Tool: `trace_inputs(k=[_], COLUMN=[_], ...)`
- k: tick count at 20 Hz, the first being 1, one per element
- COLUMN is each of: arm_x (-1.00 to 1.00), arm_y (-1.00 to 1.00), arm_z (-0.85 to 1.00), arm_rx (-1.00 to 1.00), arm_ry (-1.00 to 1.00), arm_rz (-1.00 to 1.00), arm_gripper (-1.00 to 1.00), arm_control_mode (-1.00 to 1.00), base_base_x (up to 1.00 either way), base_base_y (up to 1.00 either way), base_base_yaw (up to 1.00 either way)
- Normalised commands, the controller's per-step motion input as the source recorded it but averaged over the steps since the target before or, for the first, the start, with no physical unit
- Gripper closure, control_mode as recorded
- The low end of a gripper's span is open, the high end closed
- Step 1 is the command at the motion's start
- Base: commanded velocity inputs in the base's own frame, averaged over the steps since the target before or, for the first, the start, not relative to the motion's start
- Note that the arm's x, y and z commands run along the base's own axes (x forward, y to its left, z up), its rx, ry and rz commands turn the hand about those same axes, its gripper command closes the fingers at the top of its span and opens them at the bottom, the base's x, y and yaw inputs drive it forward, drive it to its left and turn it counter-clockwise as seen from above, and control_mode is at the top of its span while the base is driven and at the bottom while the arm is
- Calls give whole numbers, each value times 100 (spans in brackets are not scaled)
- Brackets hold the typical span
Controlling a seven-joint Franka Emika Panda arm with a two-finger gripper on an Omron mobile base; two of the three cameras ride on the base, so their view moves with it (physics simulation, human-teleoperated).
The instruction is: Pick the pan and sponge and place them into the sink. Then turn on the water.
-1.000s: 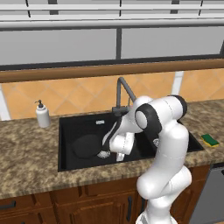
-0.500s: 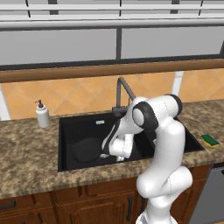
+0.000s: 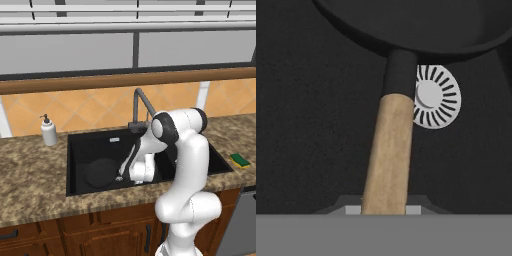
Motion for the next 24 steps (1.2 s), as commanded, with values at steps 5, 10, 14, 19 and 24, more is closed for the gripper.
trace_inputs(k=[5,10,14,19,24], arm_x=[18,11,0,0,-16], arm_y=[4,0,0,0,0], arm_z=[-18,0,0,47,94], arm_rx=[-3,0,0,0,0], arm_ry=[0,0,0,0,0], arm_rz=[0,0,0,-2,-11], arm_gripper=[100,-100,-100,-100,-100], arm_control_mode=[-100,-100,-100,-100,-100], base_base_x=[0,0,0,0,0], base_base_y=[0,0,0,0,0], base_base_yaw=[0,0,0,0,0])
